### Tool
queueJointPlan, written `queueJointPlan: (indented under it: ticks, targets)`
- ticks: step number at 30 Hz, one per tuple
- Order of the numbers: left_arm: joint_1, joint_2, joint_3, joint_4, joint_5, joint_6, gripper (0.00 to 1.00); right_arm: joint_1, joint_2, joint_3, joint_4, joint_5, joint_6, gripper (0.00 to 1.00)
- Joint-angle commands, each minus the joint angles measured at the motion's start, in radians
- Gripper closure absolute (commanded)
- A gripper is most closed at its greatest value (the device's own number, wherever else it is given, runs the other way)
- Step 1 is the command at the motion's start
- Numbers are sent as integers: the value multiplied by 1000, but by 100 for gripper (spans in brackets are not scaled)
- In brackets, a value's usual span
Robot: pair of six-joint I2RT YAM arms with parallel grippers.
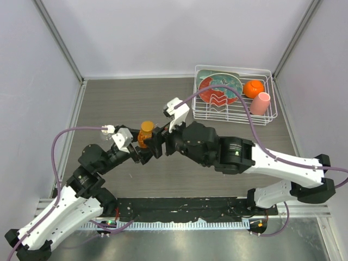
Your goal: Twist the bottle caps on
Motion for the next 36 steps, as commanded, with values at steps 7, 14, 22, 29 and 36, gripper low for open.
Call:
queueJointPlan:
  ticks: [7, 14, 22, 29, 36]
  targets:
    - [7, 10, 27, 95, 361, -114, 87, 8, -223, -50, 0, -284, -128, 7]
    - [5, 44, 56, 115, 849, -123, 88, 8, -245, -50, 17, -601, -261, 10]
    - [4, 53, 87, 114, 978, -120, 88, 8, -196, -35, 53, -803, -315, 22]
    - [4, 52, 90, 115, 991, -138, 89, 7, -180, -62, 110, -848, -316, 24]
    - [4, 50, 82, 138, 975, -157, 90, 8, -131, -65, 147, -883, -316, 27]
